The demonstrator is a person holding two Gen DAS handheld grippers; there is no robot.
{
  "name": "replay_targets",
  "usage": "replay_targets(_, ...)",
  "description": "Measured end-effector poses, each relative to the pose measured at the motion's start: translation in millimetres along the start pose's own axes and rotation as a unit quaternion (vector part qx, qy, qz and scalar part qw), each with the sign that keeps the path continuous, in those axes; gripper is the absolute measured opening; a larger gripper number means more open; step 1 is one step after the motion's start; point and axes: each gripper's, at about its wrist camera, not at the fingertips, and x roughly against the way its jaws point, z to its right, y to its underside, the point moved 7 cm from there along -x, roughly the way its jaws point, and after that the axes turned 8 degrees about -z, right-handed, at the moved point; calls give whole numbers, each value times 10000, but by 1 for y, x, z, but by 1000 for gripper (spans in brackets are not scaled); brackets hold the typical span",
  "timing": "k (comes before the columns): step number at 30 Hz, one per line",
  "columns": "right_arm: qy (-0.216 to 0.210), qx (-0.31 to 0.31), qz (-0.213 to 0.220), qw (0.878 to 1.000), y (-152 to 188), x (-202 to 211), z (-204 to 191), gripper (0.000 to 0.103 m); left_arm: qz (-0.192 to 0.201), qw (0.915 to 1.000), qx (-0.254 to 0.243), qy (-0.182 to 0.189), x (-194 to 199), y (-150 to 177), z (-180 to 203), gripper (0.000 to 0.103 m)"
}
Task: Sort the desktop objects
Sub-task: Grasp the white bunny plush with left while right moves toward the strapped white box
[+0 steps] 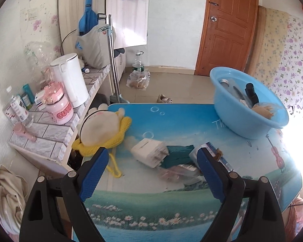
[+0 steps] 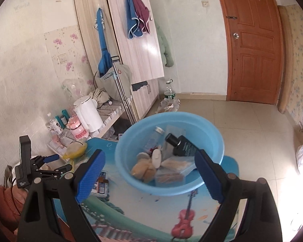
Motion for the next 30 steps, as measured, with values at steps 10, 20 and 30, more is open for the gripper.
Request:
replay_targets(10,-356,-411,-720,9959,83,-65,-65,92,-109,9994,-240,-231,-7,18,-15,89)
replay_targets(20,-323,-684,-1110,9909,115,-132,-102,92,-264,9989,112,-383,-25,-1,-50,90)
replay_targets(30,-234,-787,-1119,9903,101,-165,-130,92,-521,9966,366,-522,-74,-37,-90,95)
